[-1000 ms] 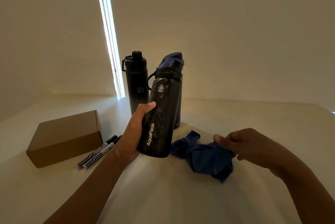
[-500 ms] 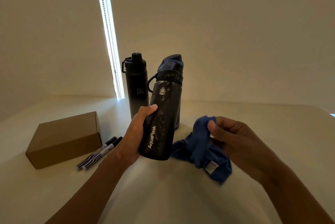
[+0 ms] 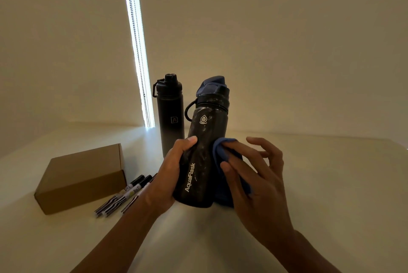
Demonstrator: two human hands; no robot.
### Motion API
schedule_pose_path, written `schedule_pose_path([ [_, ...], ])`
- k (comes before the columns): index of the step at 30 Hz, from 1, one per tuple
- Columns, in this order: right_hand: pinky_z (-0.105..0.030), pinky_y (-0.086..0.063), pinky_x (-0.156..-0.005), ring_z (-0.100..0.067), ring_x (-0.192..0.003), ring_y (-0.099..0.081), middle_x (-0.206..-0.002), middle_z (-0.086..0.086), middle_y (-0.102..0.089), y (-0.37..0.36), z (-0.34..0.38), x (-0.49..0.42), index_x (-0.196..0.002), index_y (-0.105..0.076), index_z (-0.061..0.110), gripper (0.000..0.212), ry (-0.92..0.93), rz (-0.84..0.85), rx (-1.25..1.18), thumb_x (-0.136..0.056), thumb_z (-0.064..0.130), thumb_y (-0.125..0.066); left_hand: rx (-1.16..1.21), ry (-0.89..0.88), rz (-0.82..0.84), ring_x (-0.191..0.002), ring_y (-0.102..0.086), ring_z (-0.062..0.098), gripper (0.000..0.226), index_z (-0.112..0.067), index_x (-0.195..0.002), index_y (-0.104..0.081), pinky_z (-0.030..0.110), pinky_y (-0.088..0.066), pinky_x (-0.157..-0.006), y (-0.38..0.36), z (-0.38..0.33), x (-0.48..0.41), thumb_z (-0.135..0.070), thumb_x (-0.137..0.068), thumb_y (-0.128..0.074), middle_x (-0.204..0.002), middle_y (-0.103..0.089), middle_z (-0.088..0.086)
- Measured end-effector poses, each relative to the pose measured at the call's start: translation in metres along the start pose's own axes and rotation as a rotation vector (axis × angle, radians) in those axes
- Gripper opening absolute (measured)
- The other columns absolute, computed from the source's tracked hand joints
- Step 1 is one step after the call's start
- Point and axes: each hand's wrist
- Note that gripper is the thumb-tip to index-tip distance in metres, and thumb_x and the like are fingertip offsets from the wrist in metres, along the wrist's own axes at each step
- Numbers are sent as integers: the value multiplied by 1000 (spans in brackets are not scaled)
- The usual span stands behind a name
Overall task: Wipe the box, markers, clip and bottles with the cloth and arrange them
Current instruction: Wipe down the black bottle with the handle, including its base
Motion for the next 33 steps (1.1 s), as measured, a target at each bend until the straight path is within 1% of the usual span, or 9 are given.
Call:
schedule_pose_path([
  [5, -55, -37, -116, -26, -156, -17, -164, 4, -32, -6, 3, -4, -154, -41, 15, 54, -17, 171, -81, -108, 43, -39, -13, -5, 71, -86, -76, 27, 63, -15, -122, -68, 41, -60, -78, -1, -3, 5, -61, -81, -71, -102, -78, 14],
  [10, -52, -25, -124, -13, -158, -7, -170, 17, -4, -7, 0, -7, -164, -3, 34, 61, -135, 299, -266, -110, 43, -29, -28, -3, 92, -89, -76, 28, 62, -14, -124, -67, 40, -62, -77, -3, -3, 6, -61, -84, -71, -106, -77, 15],
  [14, -20, -43, -105, 4, -133, -39, -153, 29, -26, -1, 6, 6, -157, 9, 53, 62, -140, 469, -240, -107, 53, -28, 45, -30, 84, -92, -75, 30, 63, -13, -126, -68, 42, -62, -82, -1, -3, 5, -59, -84, -71, -109, -76, 18],
  [18, -20, -52, -69, -3, -83, -47, -113, 6, -57, -1, -5, 9, -158, -2, 50, 71, 14, 446, 8, -96, 43, -37, 107, -55, 97, -76, -76, 22, 62, -11, -124, -66, 34, -65, -69, 0, -7, 8, -53, -79, -58, -92, -78, 11],
  [21, -21, -56, -60, -3, -82, -47, -115, 8, -50, 2, -11, -4, -157, -25, 21, 76, 109, 349, 102, -88, 45, -46, 37, -21, 162, -74, -76, 22, 54, -12, -116, -67, 33, -65, -68, 2, -8, 11, -52, -80, -64, -88, -78, 11],
  [23, -32, -59, -81, -16, -104, -61, -136, 7, -41, 5, -12, -11, -157, -22, 20, 72, 70, 280, 99, -92, 39, -46, -13, 33, 209, -82, -77, 25, 60, -10, -117, -67, 33, -64, -73, 3, -7, 10, -54, -78, -76, -97, -78, 15],
  [25, -37, -49, -102, -23, -134, -48, -155, 4, -32, 7, -14, -16, -158, -18, 23, 65, 25, 219, 157, -96, 23, -37, -28, 73, 237, -86, -76, 26, 68, -9, -119, -66, 32, -64, -73, 2, -8, 12, -57, -71, -71, -101, -77, 16],
  [30, -23, -50, -65, -11, -87, -50, -128, -9, -56, 10, -14, -8, -162, -12, 26, 81, 59, 342, 124, -91, 44, -48, 12, 11, 162, -82, -75, 26, 57, -9, -120, -66, 35, -64, -74, -1, -9, 13, -53, -85, -70, -99, -77, 16],
  [33, -20, -50, -58, -8, -80, -55, -125, -4, -56, 5, -6, 7, -162, 6, 32, 128, 64, 589, 181, -73, 27, -85, 139, -61, 91, -84, -74, 27, 62, -7, -131, -61, 38, -64, -73, 4, -13, 10, -54, -91, -64, -105, -74, 18],
])
Point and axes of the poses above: each hand's wrist, its own x-axis away from the middle knuckle, its own y-axis out of the back of the hand, z = x × y
